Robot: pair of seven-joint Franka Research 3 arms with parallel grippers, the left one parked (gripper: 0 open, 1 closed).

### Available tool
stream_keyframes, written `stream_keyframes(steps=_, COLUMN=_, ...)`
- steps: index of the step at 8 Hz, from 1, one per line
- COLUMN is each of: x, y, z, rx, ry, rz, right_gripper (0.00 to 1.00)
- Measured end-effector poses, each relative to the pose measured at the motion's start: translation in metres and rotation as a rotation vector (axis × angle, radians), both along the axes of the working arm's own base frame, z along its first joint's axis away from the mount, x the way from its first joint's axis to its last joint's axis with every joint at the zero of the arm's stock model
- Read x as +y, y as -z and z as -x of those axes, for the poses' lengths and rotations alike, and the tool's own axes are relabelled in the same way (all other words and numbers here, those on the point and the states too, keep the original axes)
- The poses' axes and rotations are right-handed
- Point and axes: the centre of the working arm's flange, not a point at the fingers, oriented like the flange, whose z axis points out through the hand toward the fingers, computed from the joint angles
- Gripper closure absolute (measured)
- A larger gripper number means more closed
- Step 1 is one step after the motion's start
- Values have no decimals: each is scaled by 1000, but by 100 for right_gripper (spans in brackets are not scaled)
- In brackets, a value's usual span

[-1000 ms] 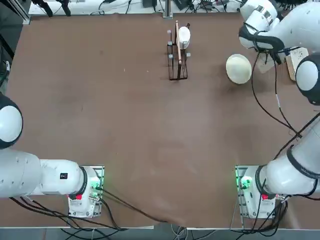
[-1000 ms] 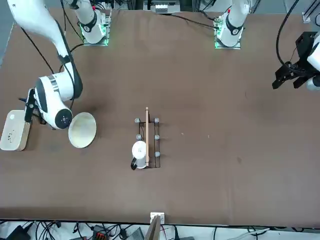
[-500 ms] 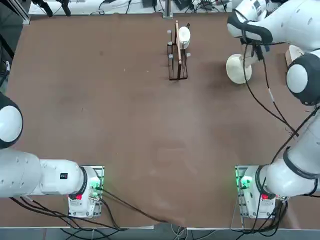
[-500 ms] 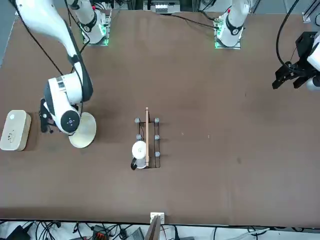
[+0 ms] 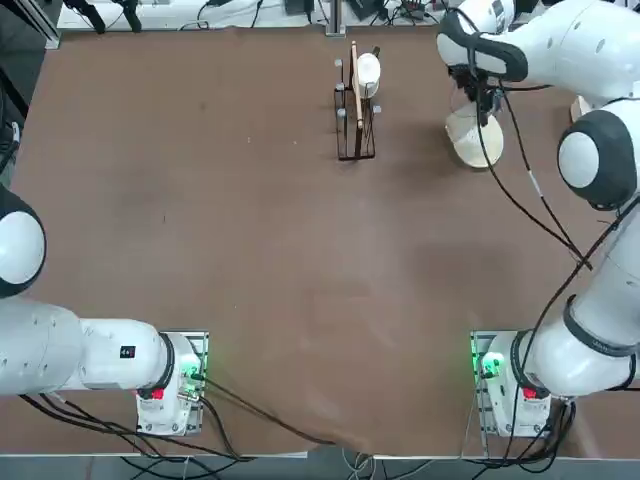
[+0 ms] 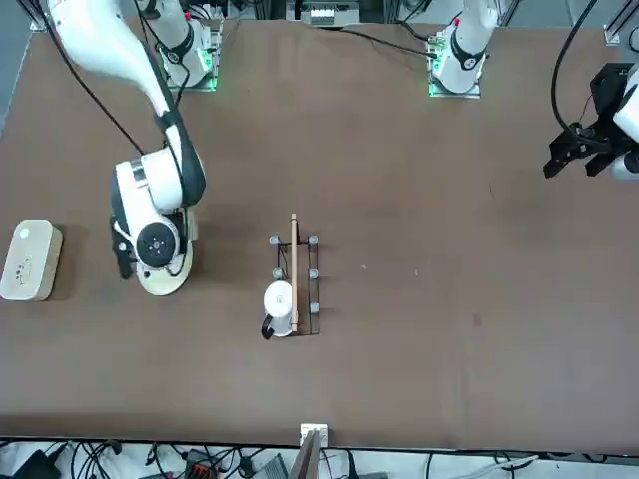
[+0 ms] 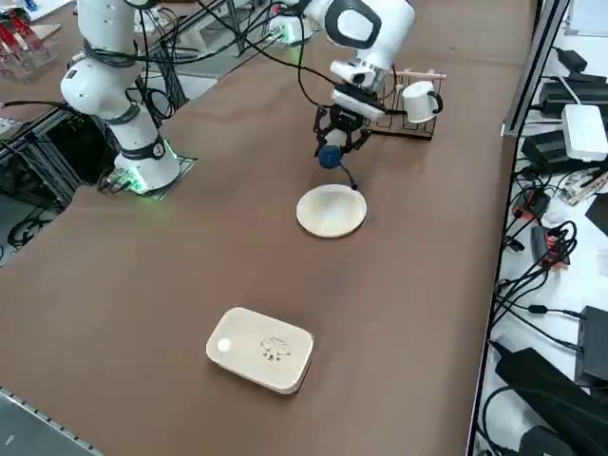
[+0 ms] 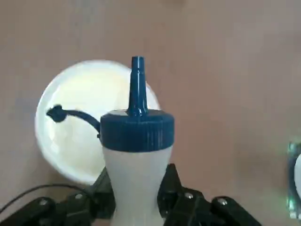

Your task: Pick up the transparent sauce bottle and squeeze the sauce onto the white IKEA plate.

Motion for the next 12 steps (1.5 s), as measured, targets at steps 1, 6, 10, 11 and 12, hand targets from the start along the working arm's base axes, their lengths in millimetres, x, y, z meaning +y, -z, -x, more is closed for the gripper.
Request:
stream_keyframes(steps=1, x=7, y=1, z=-3, rx=-10, ry=-7, rz=-69, right_gripper=59)
stream_keyframes(steps=6, x=12, y=41, z=-13, rx=19, ry=-3, rz=-354, right_gripper=59)
stream_keyframes(steps=10, x=-3, y=57, z=-8, rx=59, ry=70, rz=-452, right_gripper=59)
stream_keyframes(steps=11, x=-4, y=63, z=-6, rx=56, ry=85, rz=-466, right_gripper=59)
stream_keyframes(steps=12, x=-6, y=67, z=-5, rx=54, ry=99, rz=-478, right_gripper=59)
